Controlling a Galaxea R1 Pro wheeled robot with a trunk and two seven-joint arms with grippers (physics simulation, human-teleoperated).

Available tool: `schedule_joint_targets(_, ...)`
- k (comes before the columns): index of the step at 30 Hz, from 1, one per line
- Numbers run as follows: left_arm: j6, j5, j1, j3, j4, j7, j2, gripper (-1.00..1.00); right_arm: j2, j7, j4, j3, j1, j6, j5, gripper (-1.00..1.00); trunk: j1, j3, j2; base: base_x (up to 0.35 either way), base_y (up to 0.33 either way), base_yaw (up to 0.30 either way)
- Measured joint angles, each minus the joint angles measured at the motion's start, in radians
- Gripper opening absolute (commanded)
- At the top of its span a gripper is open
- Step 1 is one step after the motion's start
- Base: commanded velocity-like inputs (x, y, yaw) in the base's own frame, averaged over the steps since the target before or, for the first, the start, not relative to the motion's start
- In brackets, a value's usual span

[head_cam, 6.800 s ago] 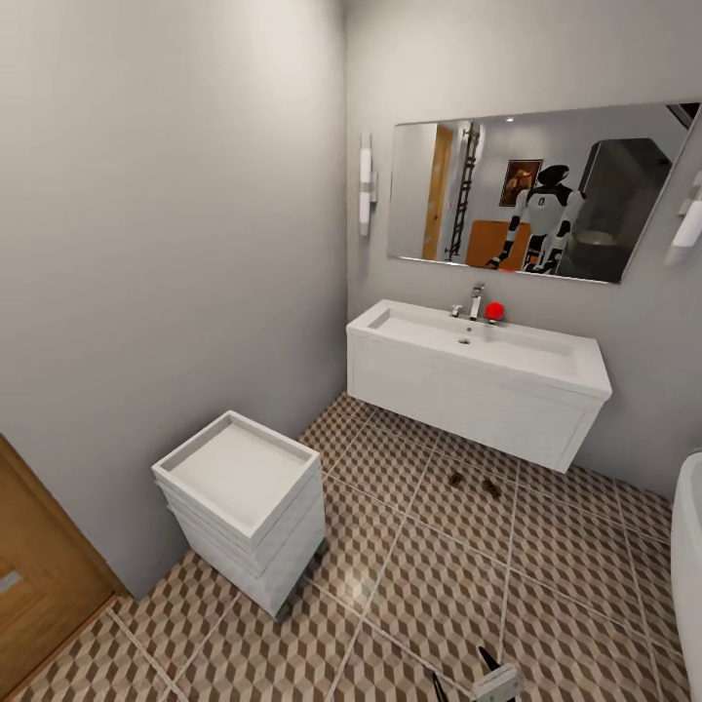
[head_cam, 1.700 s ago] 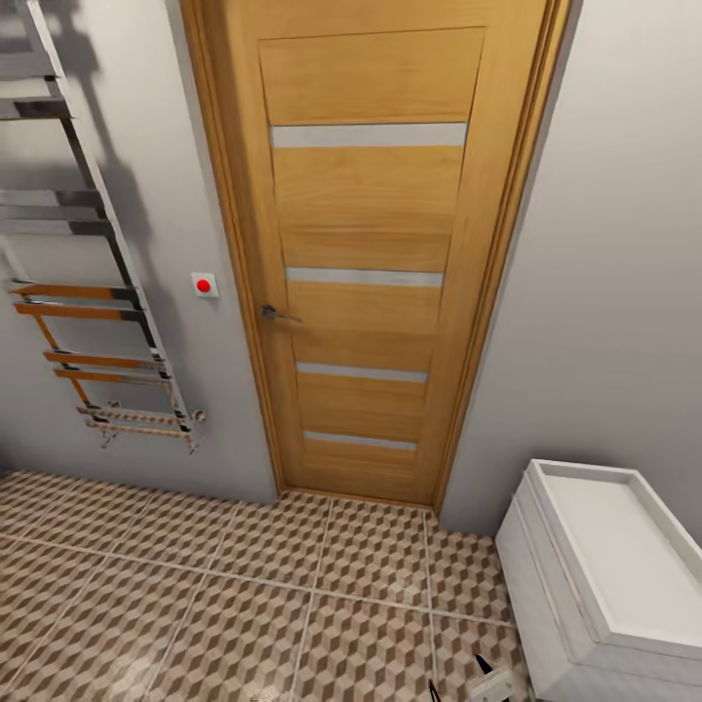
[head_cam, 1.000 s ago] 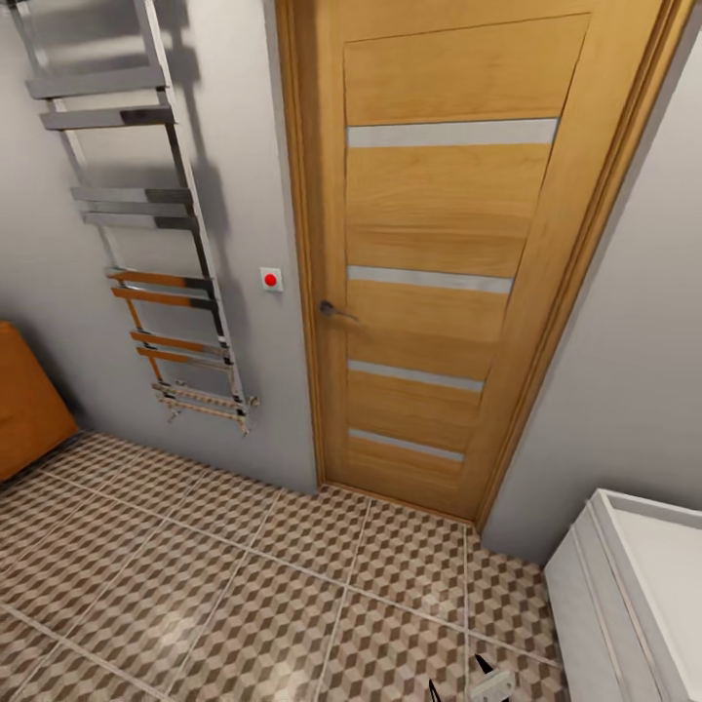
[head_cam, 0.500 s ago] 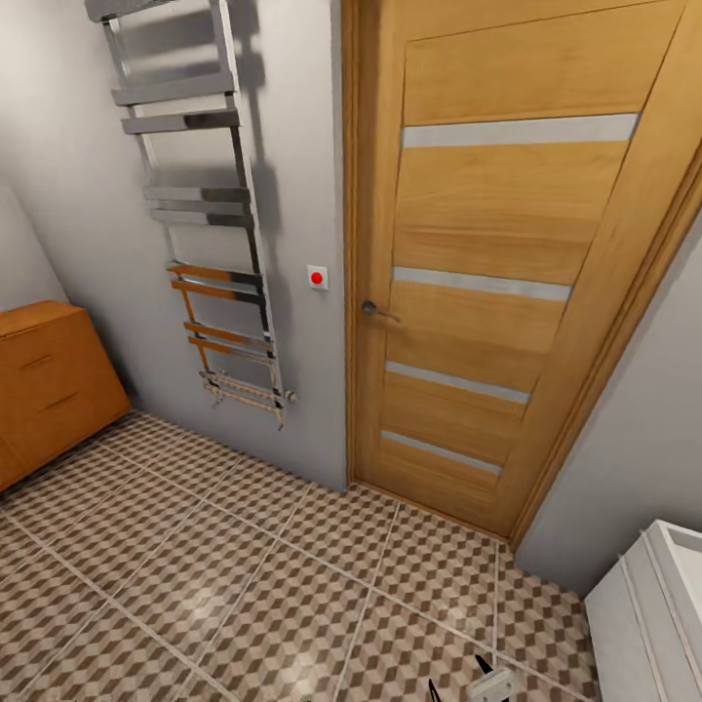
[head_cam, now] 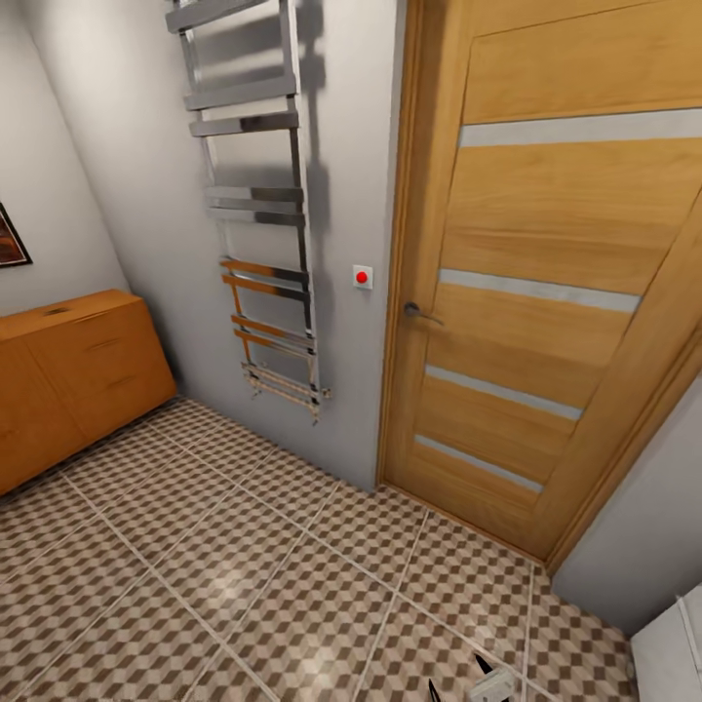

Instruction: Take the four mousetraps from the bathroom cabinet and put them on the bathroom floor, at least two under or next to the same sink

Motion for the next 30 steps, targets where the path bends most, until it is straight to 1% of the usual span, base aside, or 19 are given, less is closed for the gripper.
schedule_joint_targets(30,0.002,0.0,0.0,0.0,0.0,0.0,0.0,1.0,0.0,0.0,0.0,0.0,0.0,0.001,0.0,1.0,0.0,0.0,0.0,0.0,0.0,0.269)
